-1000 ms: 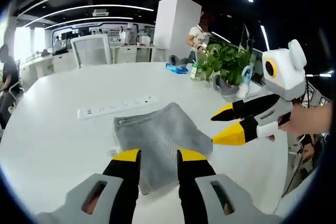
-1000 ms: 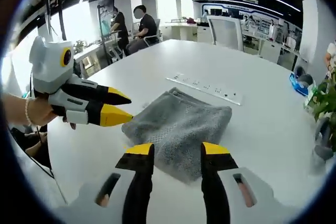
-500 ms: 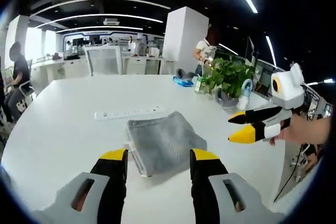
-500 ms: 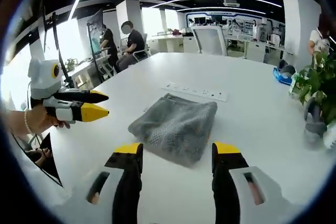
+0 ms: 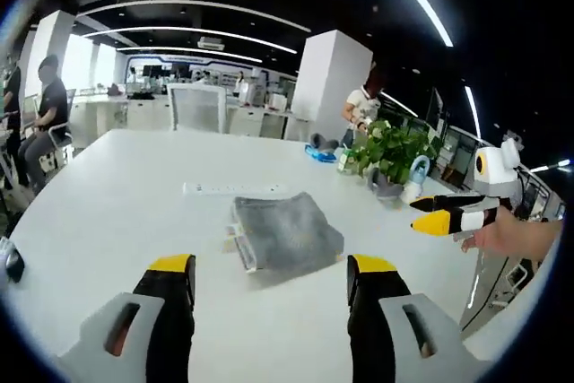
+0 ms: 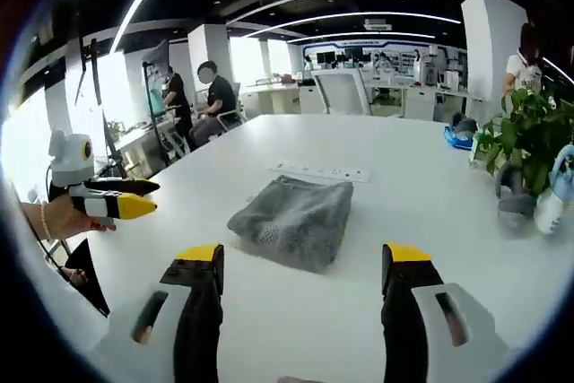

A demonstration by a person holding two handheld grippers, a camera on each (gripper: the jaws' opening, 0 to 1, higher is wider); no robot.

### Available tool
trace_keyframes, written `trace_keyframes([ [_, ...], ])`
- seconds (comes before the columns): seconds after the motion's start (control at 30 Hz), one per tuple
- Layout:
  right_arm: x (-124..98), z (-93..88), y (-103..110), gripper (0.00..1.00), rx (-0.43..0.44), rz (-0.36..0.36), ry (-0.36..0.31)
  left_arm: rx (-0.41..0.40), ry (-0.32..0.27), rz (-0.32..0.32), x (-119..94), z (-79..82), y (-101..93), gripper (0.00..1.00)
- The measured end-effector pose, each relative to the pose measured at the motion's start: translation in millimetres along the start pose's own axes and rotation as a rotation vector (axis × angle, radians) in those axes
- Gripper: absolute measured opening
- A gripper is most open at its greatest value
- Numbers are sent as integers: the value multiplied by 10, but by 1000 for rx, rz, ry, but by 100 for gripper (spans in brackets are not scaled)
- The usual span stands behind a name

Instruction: Fold the towel on the table until its edges align and the towel forms a compact rectangular stack.

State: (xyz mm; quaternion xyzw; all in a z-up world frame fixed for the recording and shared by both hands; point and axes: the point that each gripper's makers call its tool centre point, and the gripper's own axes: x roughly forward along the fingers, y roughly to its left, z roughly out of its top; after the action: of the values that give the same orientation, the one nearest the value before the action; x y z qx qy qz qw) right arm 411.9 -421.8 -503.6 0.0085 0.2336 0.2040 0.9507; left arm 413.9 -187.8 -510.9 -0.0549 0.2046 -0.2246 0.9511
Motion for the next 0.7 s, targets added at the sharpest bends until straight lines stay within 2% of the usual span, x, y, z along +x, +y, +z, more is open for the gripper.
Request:
trace_keyframes([
  [0.03,-35,-2,-12,83,5,-6,-12,5,-1,-5,-38,-14,-3,77],
  [0.17,-124,-113,-47,88,11,-14,10,2,-2,-26,-125,-65,-21,85],
  [0.3,-166,-228,-82,99,14,-32,26,-15,33,-20,-166,-205,1,93],
  [0.43,-200,-274,-67,100,39,-23,24,-40,27,-14,-224,-235,18,99],
  [0.7,-217,-385,-68,100,57,-27,42,-17,56,-17,-259,-301,-15,99],
])
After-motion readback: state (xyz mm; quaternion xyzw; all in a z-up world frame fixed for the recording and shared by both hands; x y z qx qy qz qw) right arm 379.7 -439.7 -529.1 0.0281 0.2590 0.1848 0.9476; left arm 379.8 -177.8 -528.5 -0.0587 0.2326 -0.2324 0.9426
